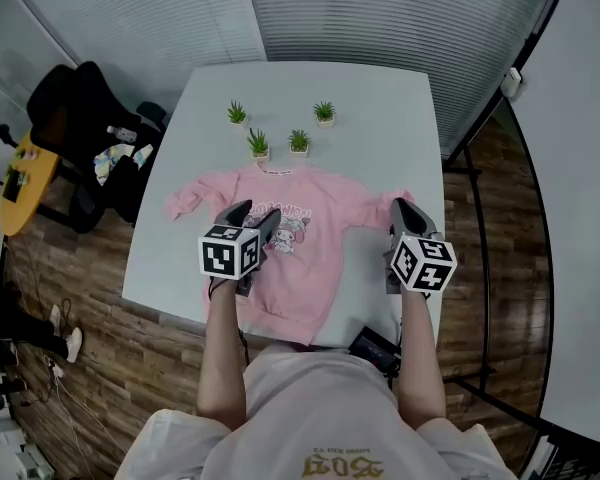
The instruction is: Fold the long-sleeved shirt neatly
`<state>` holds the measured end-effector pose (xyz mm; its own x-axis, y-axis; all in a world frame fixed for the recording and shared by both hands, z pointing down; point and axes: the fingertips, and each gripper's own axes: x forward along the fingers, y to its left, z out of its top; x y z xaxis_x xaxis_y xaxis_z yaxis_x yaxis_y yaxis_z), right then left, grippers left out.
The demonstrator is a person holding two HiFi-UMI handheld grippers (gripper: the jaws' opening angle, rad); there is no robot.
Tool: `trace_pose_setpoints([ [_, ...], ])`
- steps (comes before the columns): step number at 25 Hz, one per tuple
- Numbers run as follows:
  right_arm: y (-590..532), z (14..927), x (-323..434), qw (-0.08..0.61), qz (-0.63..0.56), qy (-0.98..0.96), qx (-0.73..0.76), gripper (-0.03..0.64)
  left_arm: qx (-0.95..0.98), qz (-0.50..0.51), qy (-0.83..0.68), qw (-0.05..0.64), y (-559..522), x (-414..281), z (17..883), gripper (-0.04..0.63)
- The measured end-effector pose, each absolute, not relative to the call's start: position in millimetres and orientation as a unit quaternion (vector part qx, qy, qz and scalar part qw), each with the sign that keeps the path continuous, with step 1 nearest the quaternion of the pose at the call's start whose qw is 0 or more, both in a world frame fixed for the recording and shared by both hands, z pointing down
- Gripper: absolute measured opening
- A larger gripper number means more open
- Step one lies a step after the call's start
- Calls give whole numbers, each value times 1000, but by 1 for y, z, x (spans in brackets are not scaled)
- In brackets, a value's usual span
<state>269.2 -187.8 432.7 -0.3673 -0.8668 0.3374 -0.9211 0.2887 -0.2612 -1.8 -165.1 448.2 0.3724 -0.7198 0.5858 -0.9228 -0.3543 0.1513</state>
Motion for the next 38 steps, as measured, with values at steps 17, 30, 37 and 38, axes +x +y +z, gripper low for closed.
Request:
trace_pose_setpoints([
  [17,-210,441,112,91,210,-824,519,25,780,225,-523,261,-176,-135,483,281],
  [30,-234,464,-6,110,211,-824,513,24,786,236,-500,276,-208,-229,516,281],
  [37,-248,497,-68,160,190,-845,474,23,787,248,-488,286,-219,-261,536,281],
  [38,-249,506,-74,173,186,-845,470,23,786,252,-487,288,-220,-264,540,281],
])
